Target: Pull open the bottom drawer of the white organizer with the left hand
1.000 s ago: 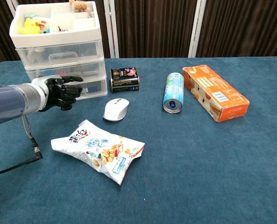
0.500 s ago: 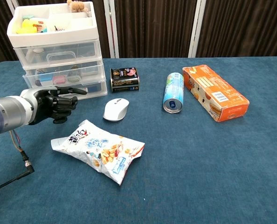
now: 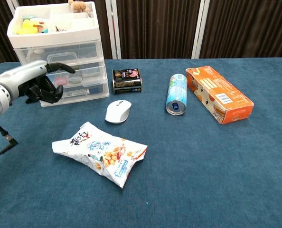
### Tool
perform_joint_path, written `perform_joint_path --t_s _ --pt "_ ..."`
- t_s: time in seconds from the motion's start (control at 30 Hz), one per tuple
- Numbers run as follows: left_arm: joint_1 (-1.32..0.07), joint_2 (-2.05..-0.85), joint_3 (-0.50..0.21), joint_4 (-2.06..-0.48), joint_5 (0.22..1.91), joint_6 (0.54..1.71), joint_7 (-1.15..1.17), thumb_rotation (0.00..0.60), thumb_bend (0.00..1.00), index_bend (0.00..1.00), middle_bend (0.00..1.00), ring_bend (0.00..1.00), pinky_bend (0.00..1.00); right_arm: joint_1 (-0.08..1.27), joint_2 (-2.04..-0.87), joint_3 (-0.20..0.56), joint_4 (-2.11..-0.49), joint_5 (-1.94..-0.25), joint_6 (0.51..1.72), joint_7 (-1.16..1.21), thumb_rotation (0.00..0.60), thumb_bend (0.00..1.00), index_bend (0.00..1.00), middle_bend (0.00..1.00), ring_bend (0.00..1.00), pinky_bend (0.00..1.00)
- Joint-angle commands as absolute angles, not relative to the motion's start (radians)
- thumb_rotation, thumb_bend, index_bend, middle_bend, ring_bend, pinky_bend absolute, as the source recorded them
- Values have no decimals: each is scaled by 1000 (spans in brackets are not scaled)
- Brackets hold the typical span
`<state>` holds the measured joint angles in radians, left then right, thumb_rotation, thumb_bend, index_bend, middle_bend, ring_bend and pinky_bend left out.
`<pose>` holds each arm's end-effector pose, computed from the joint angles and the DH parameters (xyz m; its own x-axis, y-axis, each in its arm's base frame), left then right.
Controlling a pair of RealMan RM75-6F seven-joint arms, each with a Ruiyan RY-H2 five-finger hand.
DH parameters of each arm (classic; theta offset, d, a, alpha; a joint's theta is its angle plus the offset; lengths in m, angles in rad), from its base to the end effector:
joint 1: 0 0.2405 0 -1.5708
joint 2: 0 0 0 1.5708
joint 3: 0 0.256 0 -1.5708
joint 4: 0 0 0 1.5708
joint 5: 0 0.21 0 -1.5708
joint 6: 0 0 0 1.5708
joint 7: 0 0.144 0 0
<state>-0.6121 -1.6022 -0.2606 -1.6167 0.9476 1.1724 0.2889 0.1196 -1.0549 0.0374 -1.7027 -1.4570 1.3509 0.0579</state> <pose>-0.1571 0.3222 -0.0018 0.0827 0.2167 0.9727 0.9950 -0.0736 -0.0682 -0.3052 -0.1863 0.1536 0.3110 -0.1378 0.9404 -0.9492 0.0056 0.3147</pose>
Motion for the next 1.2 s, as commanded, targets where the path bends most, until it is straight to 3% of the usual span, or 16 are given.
perform_joint_path --t_s 0.03,0.73,1.2 --pt "-643 -1576 -282 -1659 905 1213 406 600 673 139 997 914 893 120 -1054 37 -1703 -1457 1351 59 600 133 0 0 0 46" --pt "-700 -1579 -325 -1590 670 1172 535 600 675 154 999 918 895 122 -1050 34 -1709 -1453 1340 59 600 133 0 0 0 46" --pt "-733 -1600 -346 -1598 565 1134 533 600 675 274 999 918 896 121 -1048 34 -1708 -1453 1340 64 600 133 0 0 0 46"
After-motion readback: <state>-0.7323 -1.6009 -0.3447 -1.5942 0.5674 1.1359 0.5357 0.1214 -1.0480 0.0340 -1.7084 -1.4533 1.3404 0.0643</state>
